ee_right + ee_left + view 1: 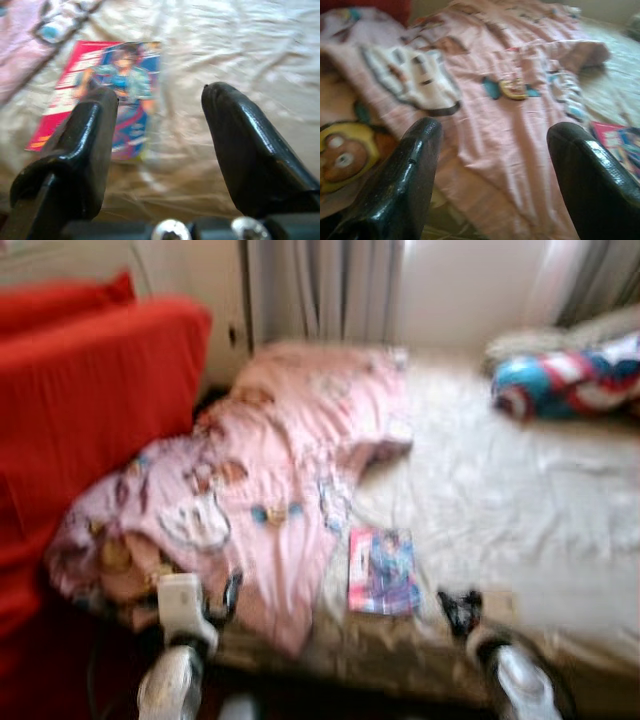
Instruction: Clean up the room
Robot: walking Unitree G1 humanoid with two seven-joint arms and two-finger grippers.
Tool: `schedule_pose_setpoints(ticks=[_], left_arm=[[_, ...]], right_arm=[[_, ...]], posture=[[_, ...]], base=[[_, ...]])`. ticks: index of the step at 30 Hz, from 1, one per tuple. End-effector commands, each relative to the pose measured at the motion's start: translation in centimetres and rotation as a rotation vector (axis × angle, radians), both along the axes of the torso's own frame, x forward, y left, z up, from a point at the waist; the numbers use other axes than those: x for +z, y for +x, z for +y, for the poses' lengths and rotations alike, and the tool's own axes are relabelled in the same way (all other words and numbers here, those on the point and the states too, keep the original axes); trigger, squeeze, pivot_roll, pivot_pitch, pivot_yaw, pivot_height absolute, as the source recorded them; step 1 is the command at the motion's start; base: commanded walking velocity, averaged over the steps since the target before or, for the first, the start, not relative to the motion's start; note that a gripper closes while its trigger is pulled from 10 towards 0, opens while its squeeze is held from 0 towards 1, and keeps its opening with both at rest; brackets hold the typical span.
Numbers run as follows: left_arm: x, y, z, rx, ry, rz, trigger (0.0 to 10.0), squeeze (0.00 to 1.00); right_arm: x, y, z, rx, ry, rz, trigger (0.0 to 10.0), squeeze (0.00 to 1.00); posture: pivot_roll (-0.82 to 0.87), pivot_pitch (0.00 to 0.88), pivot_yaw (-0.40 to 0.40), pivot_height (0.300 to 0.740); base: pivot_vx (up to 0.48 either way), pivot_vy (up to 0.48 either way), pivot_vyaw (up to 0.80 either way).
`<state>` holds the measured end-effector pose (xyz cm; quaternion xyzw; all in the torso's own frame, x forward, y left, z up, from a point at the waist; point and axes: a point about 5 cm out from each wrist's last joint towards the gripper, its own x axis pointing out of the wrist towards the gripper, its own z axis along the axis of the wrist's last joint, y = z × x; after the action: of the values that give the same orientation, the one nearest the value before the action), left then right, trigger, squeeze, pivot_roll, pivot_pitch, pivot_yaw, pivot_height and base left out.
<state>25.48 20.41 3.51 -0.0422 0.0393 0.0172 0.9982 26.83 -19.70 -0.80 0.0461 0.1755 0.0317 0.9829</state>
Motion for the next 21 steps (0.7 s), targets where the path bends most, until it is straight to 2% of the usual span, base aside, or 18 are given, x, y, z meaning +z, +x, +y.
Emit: schedule_pose_setpoints(ticks=[1, 6, 10, 17, 19, 21], left_arm=[[0.5, 0.4, -0.5, 0.011, -0.017, -0.029, 10.0, 0.0], [0.6, 0.6, -1.1, 0.01, -0.033, -0.04, 10.0, 0.0], [0.7, 0.5, -1.2, 0.014, -0.035, -0.043, 10.0, 0.0], [1.1, 0.2, -0.3, 0.035, -0.016, -0.047, 10.0, 0.0], [1.6, 0.6, 0.3, 0.044, -0.007, -0.059, 10.0, 0.0], [1.7, 0.9, 0.4, 0.038, 0.001, -0.058, 10.0, 0.0]], right_arm=[[0.6, 0.6, -0.3, 0.025, -0.009, -0.011, 10.0, 0.0], [1.1, 1.1, -0.4, 0.041, -0.018, -0.024, 10.0, 0.0], [1.4, 1.5, -0.4, 0.048, -0.017, -0.029, 10.0, 0.0], [1.6, 2.0, 0.6, 0.062, 0.013, -0.029, 10.0, 0.0], [2.1, 2.9, 1.3, 0.069, 0.024, -0.036, 10.0, 0.0], [2.5, 3.4, 1.8, 0.069, 0.036, -0.045, 10.0, 0.0]], posture=[[0.03, 0.002, -0.115, 0.611], [0.03, 0.009, -0.127, 0.611], [0.04, 0.025, -0.106, 0.611], [0.08, 0.039, -0.084, 0.611], [0.06, 0.067, -0.077, 0.611], [0.07, 0.059, -0.074, 0.611]], base=[[0.394, 0.0, 0.0], [0.324, 0.0, 0.0], [0.346, 0.0, 0.0], [0.0, 0.0, 0.0], [0.0, 0.0, 0.0], [0.0, 0.0, 0.0]])
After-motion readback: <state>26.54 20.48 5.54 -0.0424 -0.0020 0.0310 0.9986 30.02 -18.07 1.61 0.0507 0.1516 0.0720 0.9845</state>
